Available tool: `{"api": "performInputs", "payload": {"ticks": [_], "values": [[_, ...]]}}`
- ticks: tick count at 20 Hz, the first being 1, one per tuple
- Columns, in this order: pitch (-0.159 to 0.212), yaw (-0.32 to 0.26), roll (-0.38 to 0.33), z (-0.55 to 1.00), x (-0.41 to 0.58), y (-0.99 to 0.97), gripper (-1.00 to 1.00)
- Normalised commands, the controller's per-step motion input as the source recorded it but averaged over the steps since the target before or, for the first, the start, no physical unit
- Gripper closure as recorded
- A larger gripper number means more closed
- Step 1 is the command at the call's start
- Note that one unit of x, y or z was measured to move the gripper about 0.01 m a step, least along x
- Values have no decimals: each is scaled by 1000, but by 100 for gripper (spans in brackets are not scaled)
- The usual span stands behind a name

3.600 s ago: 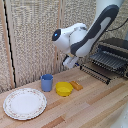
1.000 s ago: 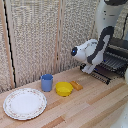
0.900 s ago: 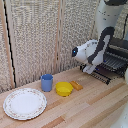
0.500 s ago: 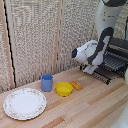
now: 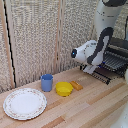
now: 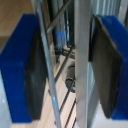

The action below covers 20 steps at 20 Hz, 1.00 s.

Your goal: Position your gripper near the tray handle while precisely lining it up. Firmly yet gently grip the handle, ensuring a strong hold. Slide the tray into the oven in a steady manner until it's entirely inside. Relinquish the handle as it sits within the oven and extract your gripper with care.

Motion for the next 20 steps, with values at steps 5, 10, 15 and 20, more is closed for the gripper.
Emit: {"api": "performInputs", "payload": {"ticks": [5, 10, 15, 20], "values": [[0, -1, 91, 946, 121, -596, 100], [11, -5, 101, 803, 129, -636, 100], [17, 22, 74, 307, 5, -922, 100], [0, 44, 31, 369, 0, -985, 100]]}}
